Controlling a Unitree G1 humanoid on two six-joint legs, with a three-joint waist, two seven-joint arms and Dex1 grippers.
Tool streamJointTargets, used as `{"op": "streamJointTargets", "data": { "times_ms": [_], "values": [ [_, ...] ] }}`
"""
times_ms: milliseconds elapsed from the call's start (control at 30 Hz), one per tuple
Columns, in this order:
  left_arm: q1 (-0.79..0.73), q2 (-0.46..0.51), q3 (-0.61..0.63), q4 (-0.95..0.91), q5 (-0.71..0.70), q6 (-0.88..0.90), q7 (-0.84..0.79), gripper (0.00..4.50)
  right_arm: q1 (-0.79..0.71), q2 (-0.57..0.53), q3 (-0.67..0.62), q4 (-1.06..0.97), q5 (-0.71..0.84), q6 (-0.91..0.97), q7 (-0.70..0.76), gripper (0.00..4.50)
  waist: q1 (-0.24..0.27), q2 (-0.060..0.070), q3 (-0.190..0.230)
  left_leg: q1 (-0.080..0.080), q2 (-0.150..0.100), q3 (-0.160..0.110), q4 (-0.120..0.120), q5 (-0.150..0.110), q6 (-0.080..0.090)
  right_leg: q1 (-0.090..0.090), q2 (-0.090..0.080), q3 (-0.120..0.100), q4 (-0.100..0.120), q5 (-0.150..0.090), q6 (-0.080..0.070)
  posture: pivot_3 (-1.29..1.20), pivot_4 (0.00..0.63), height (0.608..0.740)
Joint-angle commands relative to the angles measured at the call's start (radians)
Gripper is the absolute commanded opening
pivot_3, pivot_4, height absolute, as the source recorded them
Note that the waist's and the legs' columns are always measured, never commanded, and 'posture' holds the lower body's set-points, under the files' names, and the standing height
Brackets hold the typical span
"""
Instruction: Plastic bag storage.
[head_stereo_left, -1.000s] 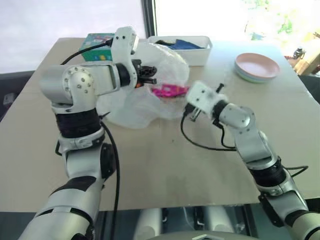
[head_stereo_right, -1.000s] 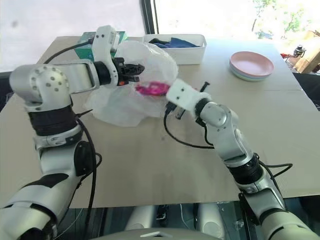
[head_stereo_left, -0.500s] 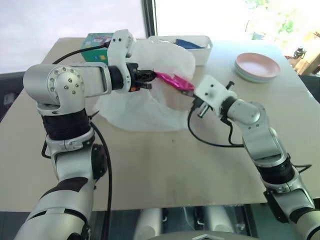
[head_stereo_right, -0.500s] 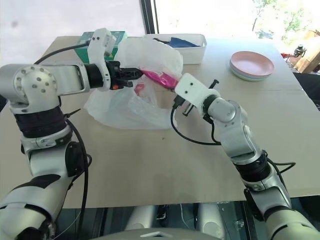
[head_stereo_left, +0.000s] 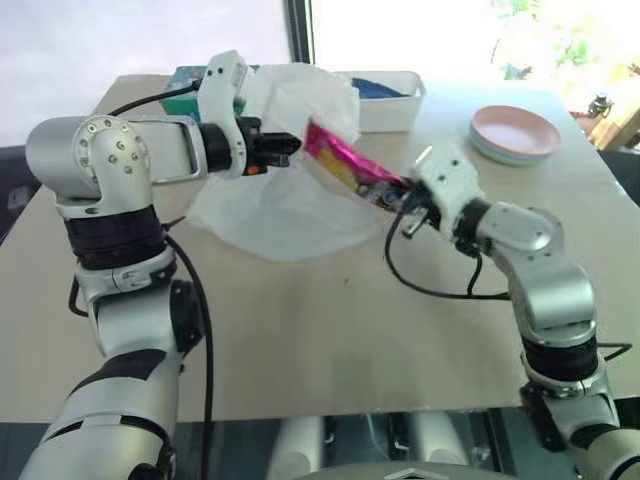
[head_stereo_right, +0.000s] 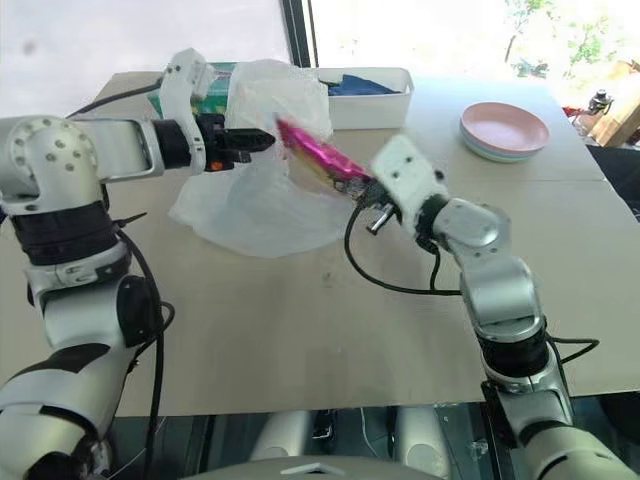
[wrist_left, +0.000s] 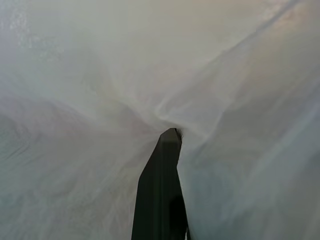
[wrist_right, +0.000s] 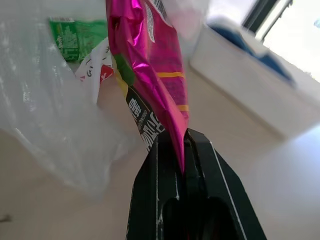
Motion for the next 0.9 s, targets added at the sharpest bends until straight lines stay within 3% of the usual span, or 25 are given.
{"op": "streamJointTargets", "data": {
  "times_ms": [33,267,533,600,733,900],
  "values": [
    [-0.008,0.033,-0.01,-0.058,-0.058,-0.041,-0.079,0.0,-0.058,0.002,-0.069,-0.006,0.097,0.123,0.003,0.08,0.0,0.0,0.0,0.0,0.0,0.0,0.0,0.0,0.0,0.0,0.0,0.0,0.0,0.0,0.0,0.0,0.15,0.74],
    [0.084,0.117,-0.063,-0.168,-0.131,-0.124,-0.223,0.0,-0.243,0.124,-0.278,0.068,0.333,0.43,0.034,0.08,-0.005,0.0,0.0,0.0,0.001,0.004,-0.003,0.0,0.0,-0.004,0.001,0.004,0.002,0.0,0.0,0.0,0.15,0.74],
    [0.228,0.218,-0.075,-0.262,-0.149,-0.253,-0.327,0.0,-0.36,0.142,-0.461,0.315,0.602,0.466,-0.1,0.08,-0.005,0.001,0.0,-0.001,0.0,0.005,-0.003,0.0,0.0,-0.004,-0.001,0.004,0.001,0.0,-0.001,0.0,0.15,0.74],
    [0.253,0.244,-0.083,-0.28,-0.143,-0.3,-0.354,0.0,-0.364,0.119,-0.443,0.356,0.67,0.466,-0.141,0.08,-0.006,0.001,0.0,0.0,0.0,0.006,-0.004,0.0,0.0,-0.005,-0.001,0.005,0.001,0.0,-0.001,0.0,0.15,0.74],
    [0.194,0.202,-0.07,-0.213,-0.124,-0.356,-0.305,0.0,-0.325,0.066,-0.326,0.374,0.794,0.466,-0.196,0.08,-0.004,0.001,0.0,-0.001,0.0,0.006,-0.005,0.0,0.0,-0.006,-0.001,0.005,0.001,0.0,-0.001,0.0,0.15,0.74],
    [0.112,0.159,-0.08,-0.148,-0.09,-0.41,-0.249,0.0,-0.297,0.084,-0.303,0.404,0.957,0.466,-0.301,0.08,-0.004,0.001,0.0,-0.001,0.0,0.006,-0.004,0.0,0.001,-0.005,-0.001,0.005,0.001,0.0,-0.001,0.0,0.15,0.74]
  ]
}}
